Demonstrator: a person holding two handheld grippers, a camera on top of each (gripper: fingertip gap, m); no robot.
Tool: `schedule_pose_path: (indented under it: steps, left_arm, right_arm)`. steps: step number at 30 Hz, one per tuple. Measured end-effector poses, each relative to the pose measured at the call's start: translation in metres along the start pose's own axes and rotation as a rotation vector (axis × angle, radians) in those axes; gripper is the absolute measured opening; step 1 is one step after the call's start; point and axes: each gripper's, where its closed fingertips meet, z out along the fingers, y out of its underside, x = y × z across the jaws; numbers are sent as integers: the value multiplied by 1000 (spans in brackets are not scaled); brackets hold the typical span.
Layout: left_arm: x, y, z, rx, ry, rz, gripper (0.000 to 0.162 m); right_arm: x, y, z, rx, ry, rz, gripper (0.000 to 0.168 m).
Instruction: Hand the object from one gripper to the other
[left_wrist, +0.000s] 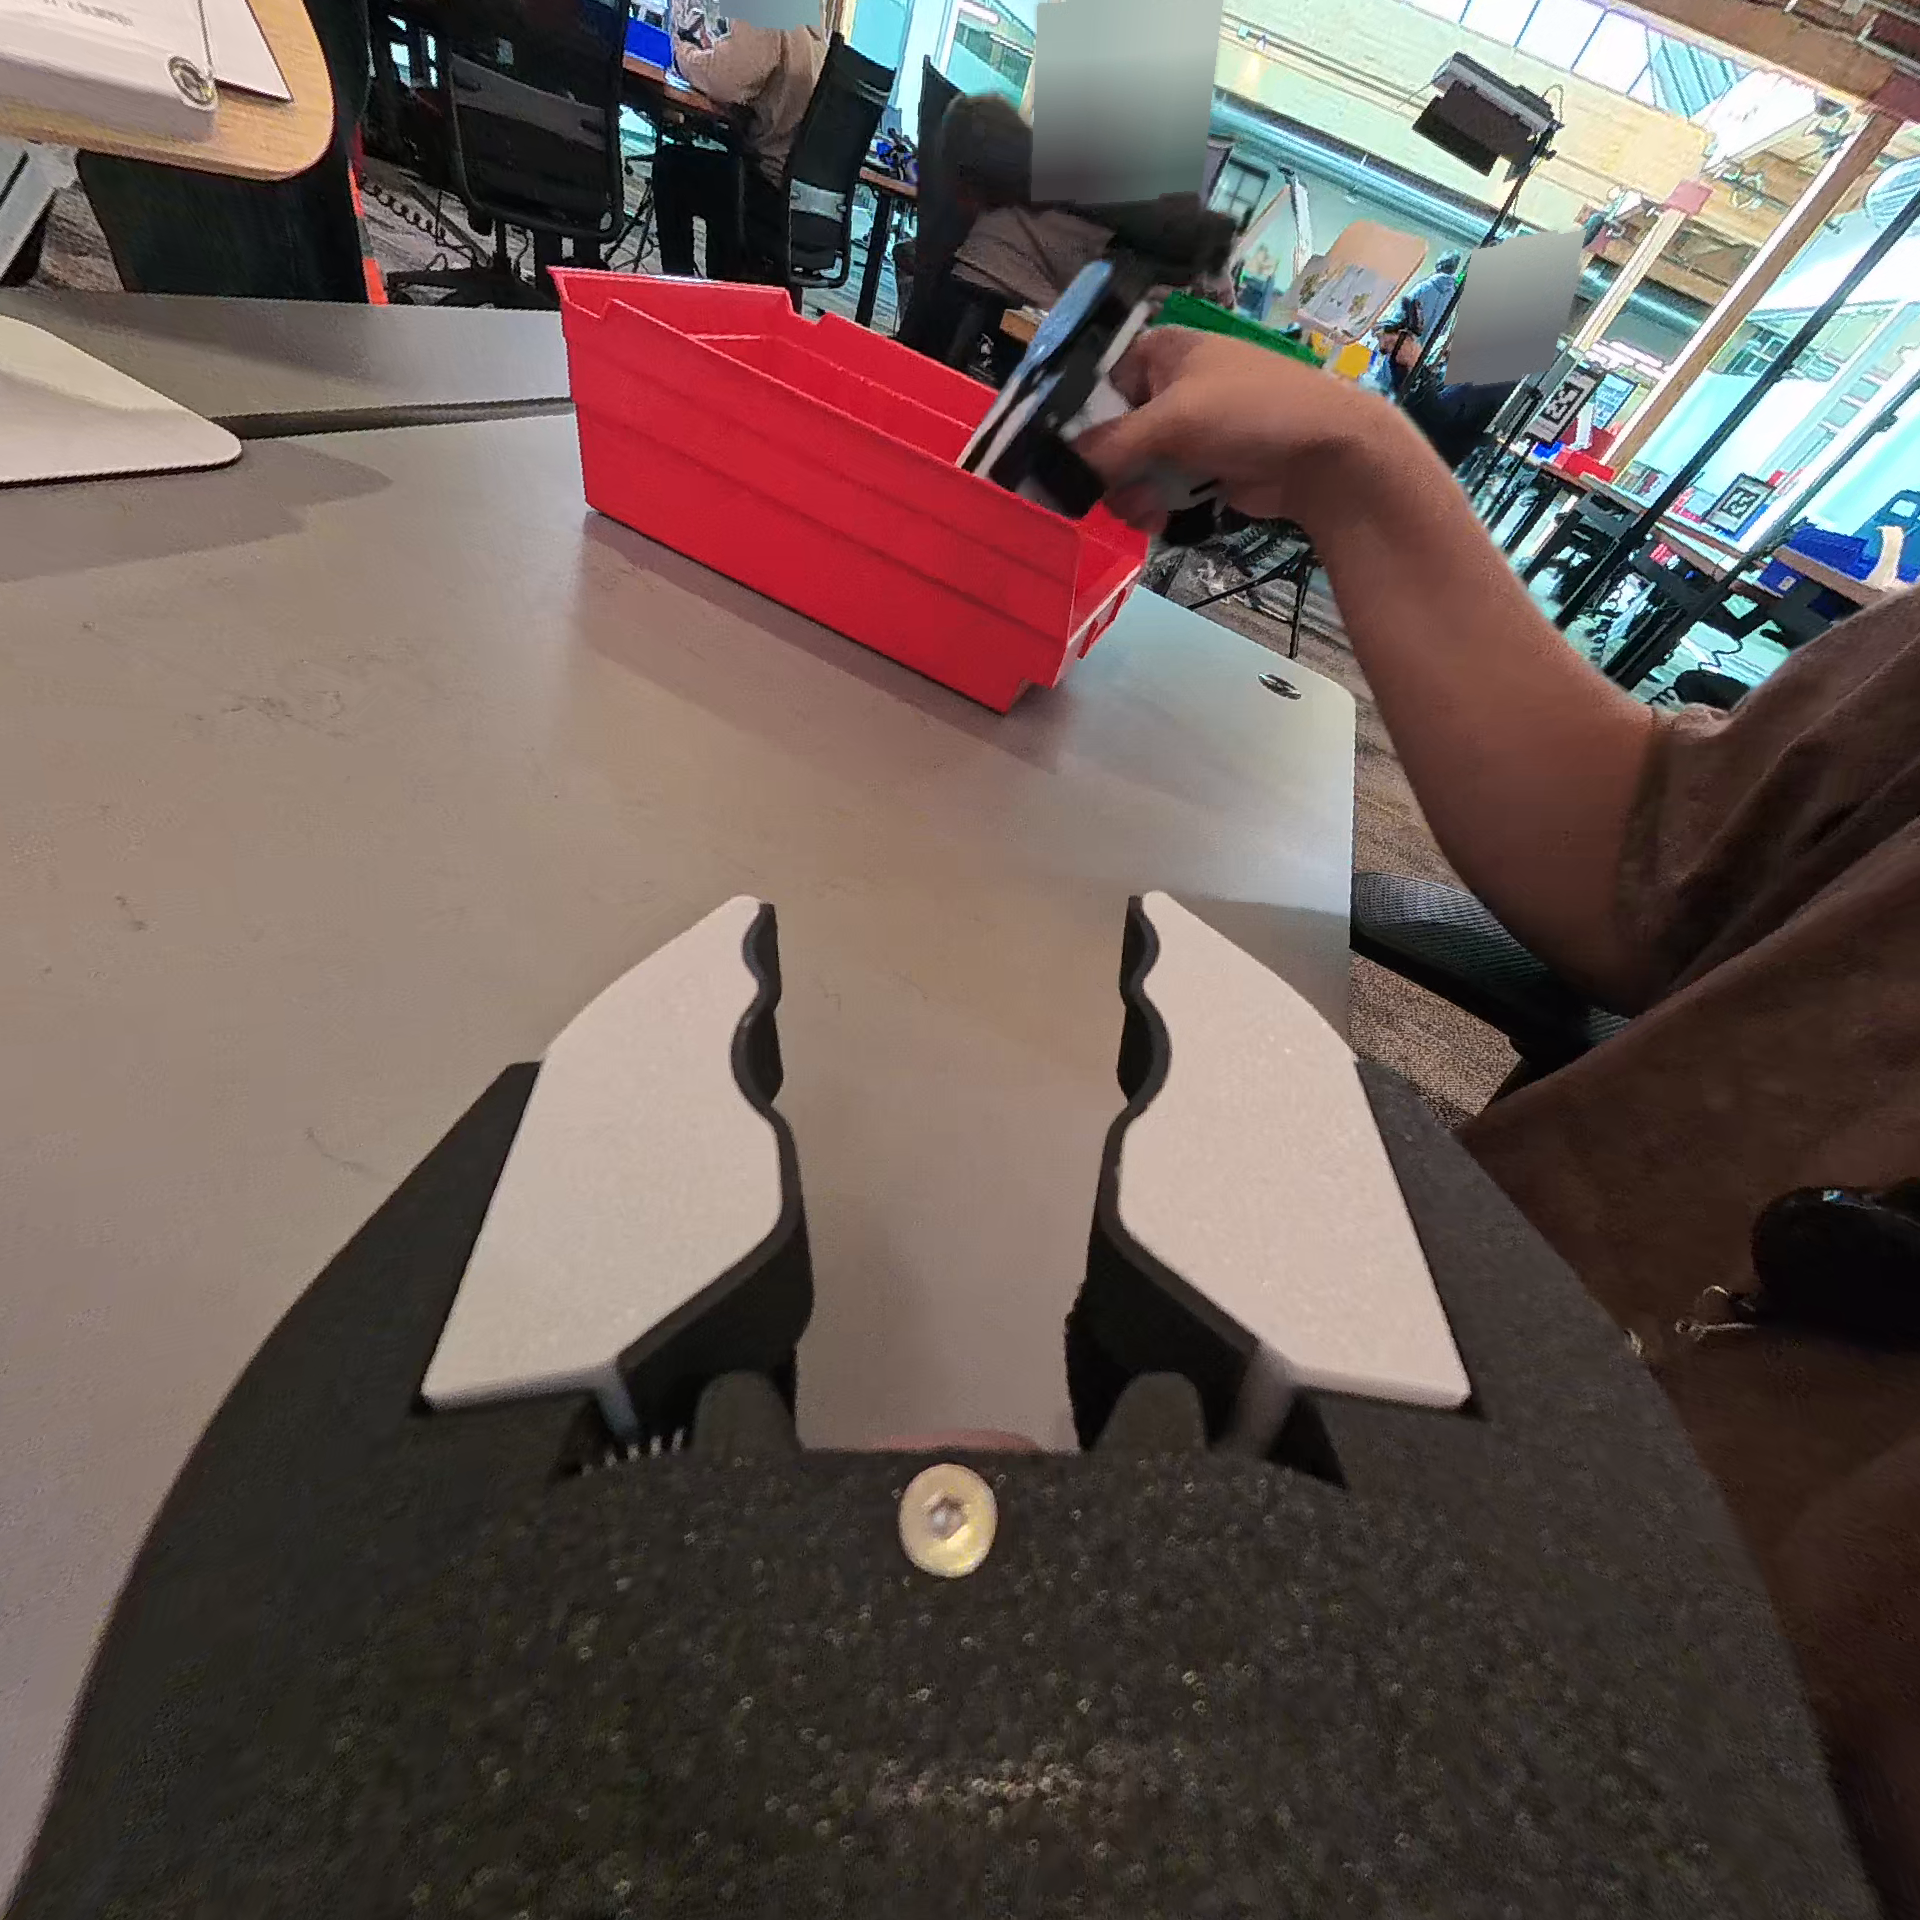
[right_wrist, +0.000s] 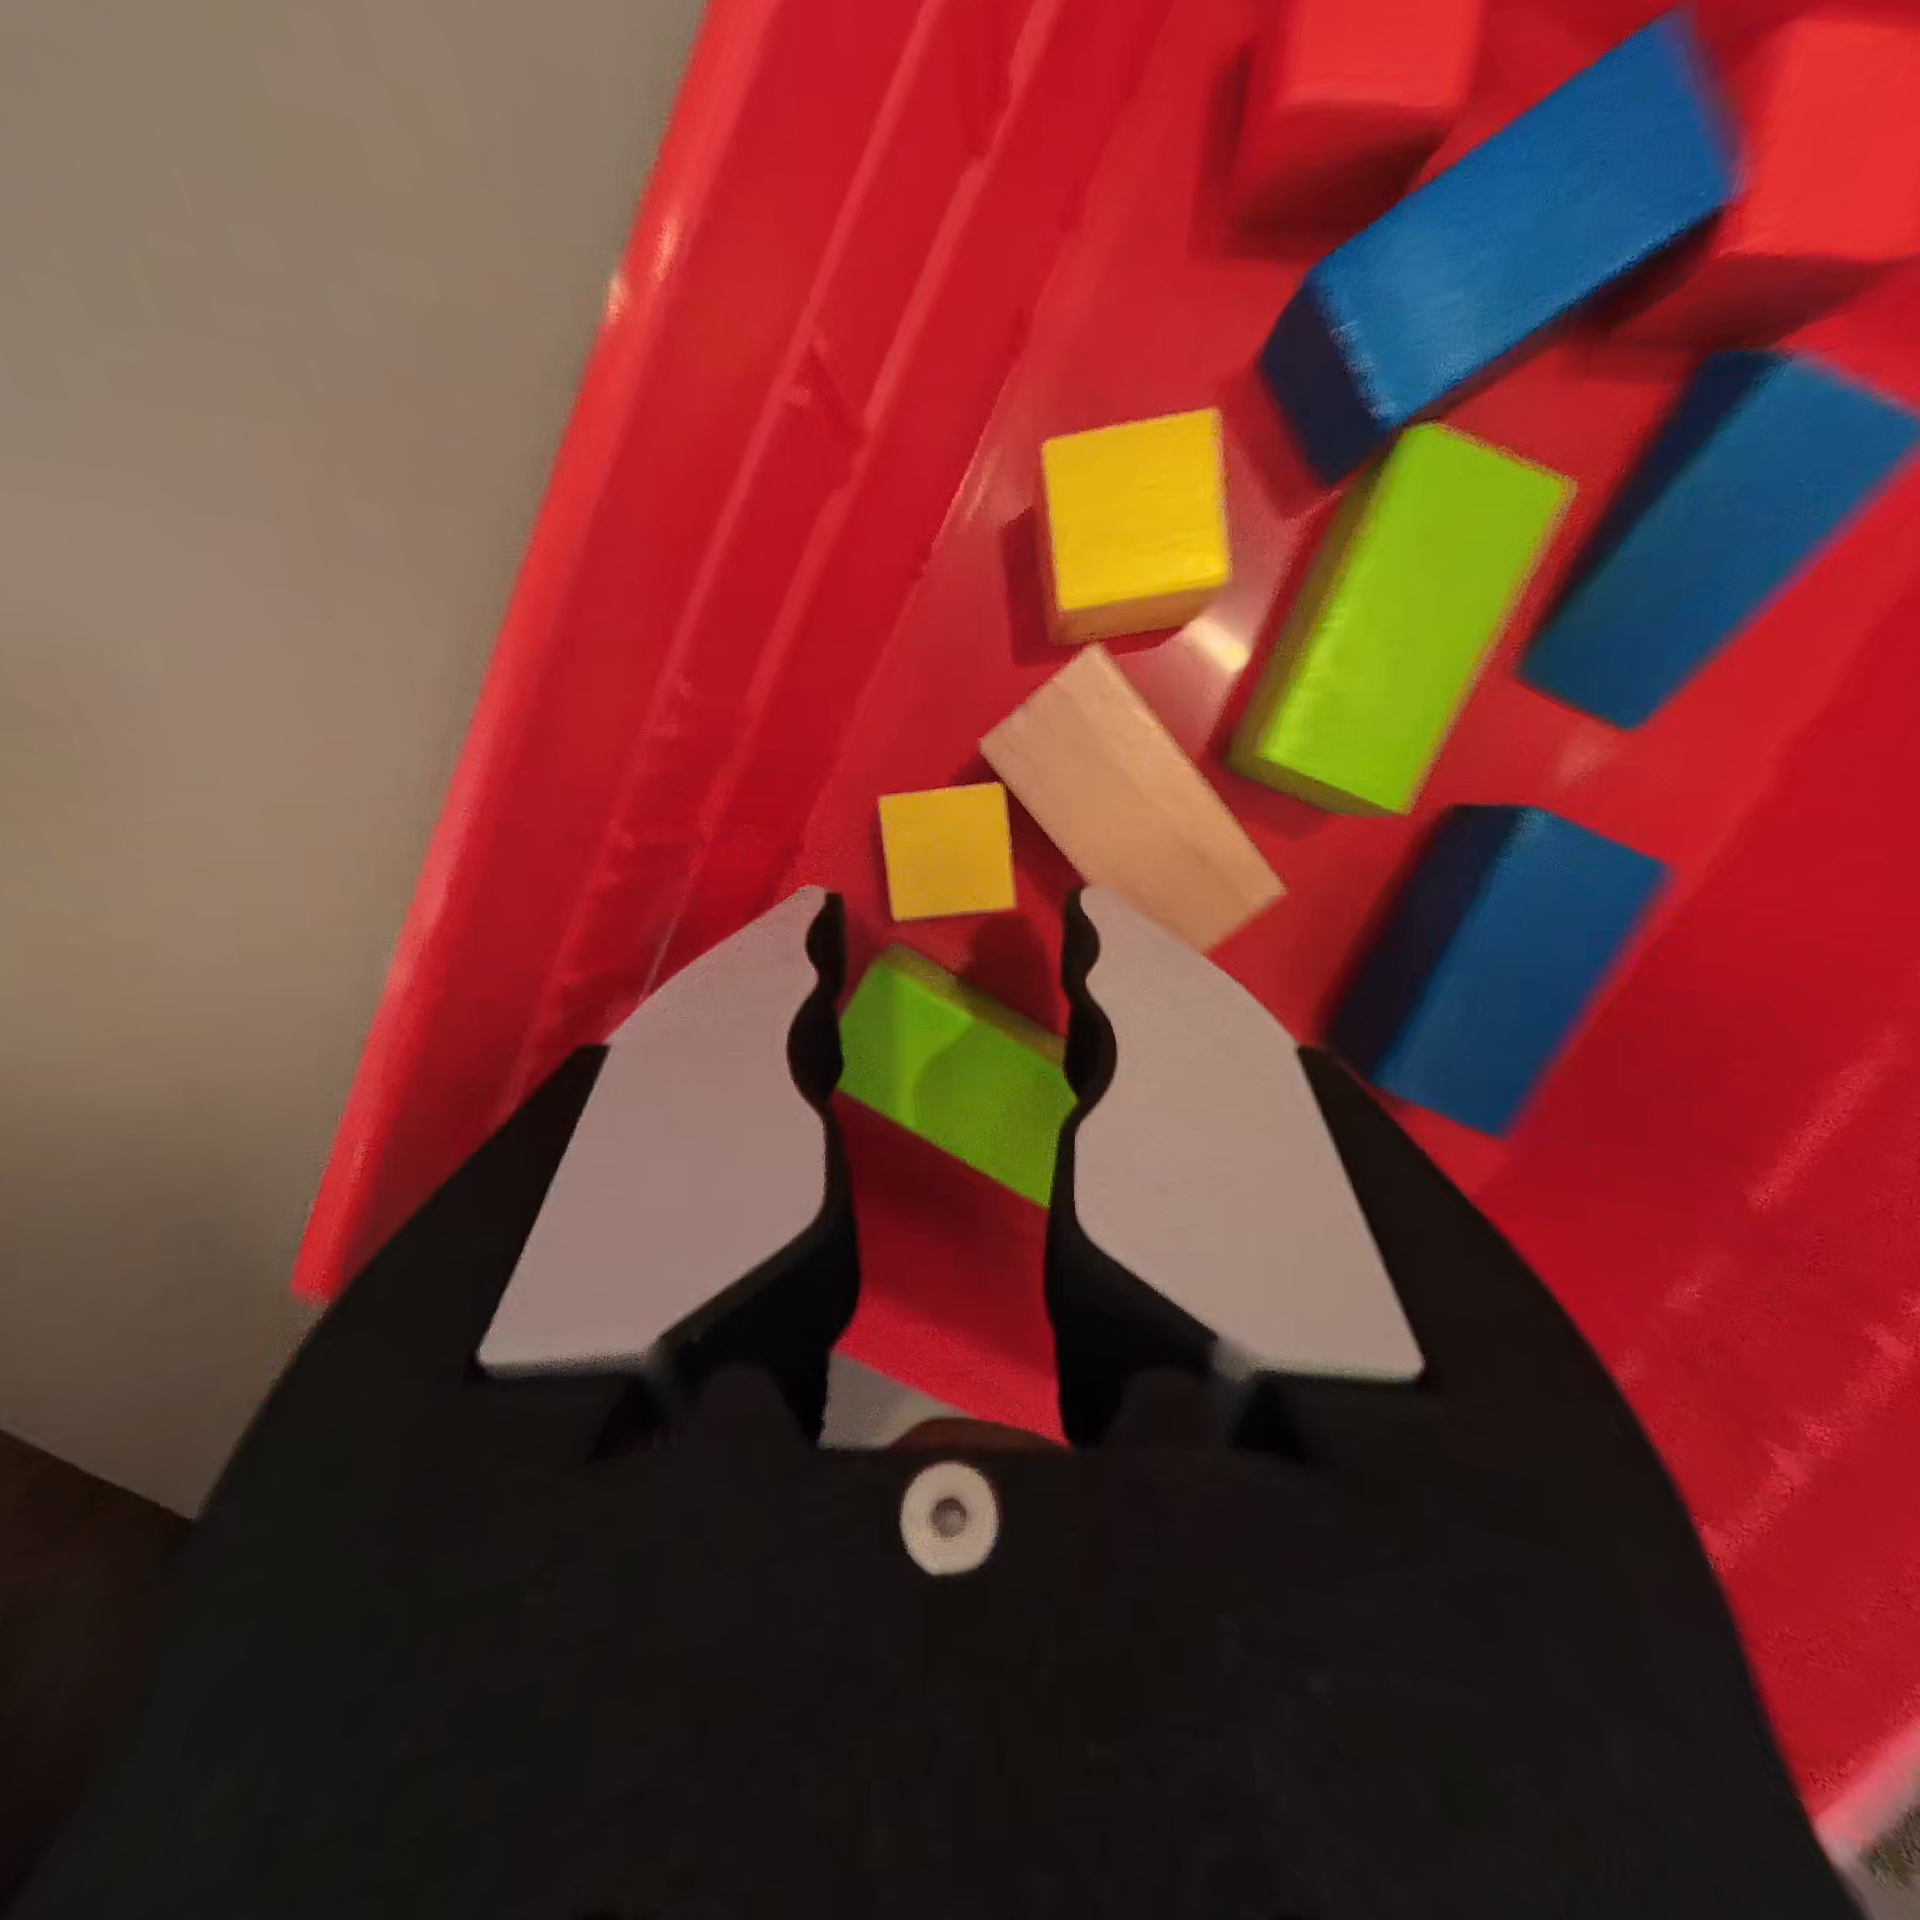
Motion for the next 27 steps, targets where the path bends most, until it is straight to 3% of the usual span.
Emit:
schedule_pose_path:
  steps: [7,10,12,16,20,27]
  left_arm:
    - [-2,3,-3,-17,-15,6,63]
    - [-6,3,-4,-17,-22,-4,63]
    - [-9,3,-4,-18,-30,-8,63]
    - [-15,0,-10,-14,-60,-42,63]
    - [-16,-17,-37,-75,-77,6,61]
    - [-94,-18,-125,-509,-335,291,56]
  right_arm:
    - [27,-4,-108,630,158,185,37]
    - [21,18,-119,925,182,320,38]
    - [13,42,-113,1031,212,396,42]
    - [-3,82,-94,1057,375,376,42]
    - [-15,81,-95,1059,400,290,41]
    - [-13,70,-85,1056,324,273,40]
